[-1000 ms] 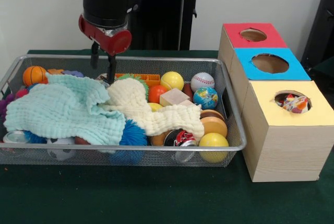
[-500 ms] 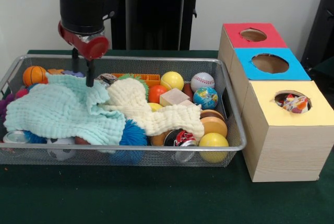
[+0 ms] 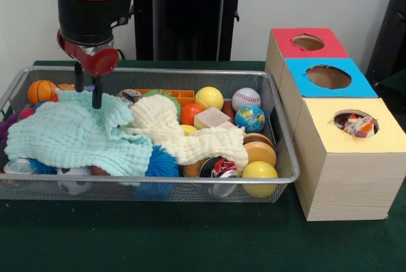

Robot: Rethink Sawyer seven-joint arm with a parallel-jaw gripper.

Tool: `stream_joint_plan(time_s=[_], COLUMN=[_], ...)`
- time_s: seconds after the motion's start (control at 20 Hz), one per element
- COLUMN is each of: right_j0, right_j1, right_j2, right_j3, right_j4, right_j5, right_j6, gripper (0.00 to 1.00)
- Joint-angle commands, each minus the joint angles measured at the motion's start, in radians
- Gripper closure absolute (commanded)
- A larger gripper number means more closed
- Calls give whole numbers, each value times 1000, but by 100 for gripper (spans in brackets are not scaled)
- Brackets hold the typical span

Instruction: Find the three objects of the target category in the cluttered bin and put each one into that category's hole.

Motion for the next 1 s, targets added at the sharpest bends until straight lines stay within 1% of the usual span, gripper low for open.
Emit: stream_joint_plan(time_s=[0.05, 0.4, 0.6, 0.75, 0.85, 0.9, 0.95, 1.0], right_j0=[-13, -2, 7, 4, 0, -6, 5, -6], right_j1=[110, 211, 224, 216, 210, 209, 208, 207], right_j2=[108, 118, 118, 123, 129, 138, 127, 142], right_j3=[-80, -135, -129, -104, -102, -104, -114, -112], right_j4=[-89, -114, -110, -90, -79, -77, -94, -96], right_j5=[20, -62, -74, -66, -47, -32, -29, -34], right_j6=[-160, -102, -67, -45, -47, -62, -71, -89], gripper=[0, 0, 0, 0, 0, 0, 0, 0])
